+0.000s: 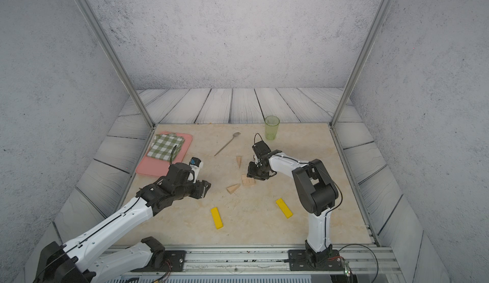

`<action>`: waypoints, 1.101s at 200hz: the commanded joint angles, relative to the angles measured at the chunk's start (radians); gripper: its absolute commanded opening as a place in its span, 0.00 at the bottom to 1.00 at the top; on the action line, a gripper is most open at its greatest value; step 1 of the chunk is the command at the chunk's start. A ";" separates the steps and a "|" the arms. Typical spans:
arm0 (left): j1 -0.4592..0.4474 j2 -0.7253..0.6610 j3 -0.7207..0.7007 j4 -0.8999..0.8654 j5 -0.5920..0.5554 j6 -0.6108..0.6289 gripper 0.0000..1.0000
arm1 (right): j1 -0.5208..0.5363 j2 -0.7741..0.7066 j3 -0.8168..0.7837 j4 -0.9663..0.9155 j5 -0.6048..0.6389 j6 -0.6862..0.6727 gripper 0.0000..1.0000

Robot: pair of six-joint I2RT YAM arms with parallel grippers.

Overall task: Assemble a small pinwheel with building blocks
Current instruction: Adjust the building block at the center of the board, then assemble the building block at the center of the board.

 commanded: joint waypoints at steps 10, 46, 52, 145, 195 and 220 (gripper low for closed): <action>0.007 -0.006 -0.017 0.008 0.004 -0.014 0.65 | 0.002 0.042 0.009 0.004 -0.018 0.008 0.43; 0.008 -0.006 -0.018 0.009 0.003 -0.014 0.65 | 0.001 0.041 0.009 0.003 -0.016 0.008 0.43; 0.008 -0.006 -0.018 0.008 0.003 -0.013 0.65 | 0.002 0.040 0.009 0.002 -0.013 0.007 0.43; 0.027 0.143 0.109 -0.049 -0.009 0.050 0.66 | -0.002 -0.106 0.118 -0.193 0.128 -0.108 0.45; 0.049 0.253 0.259 -0.167 -0.011 0.045 0.65 | 0.006 0.025 0.384 -0.398 0.190 -0.247 0.48; 0.051 0.192 0.194 -0.137 -0.011 0.004 0.65 | 0.029 0.142 0.524 -0.463 0.216 -0.287 0.52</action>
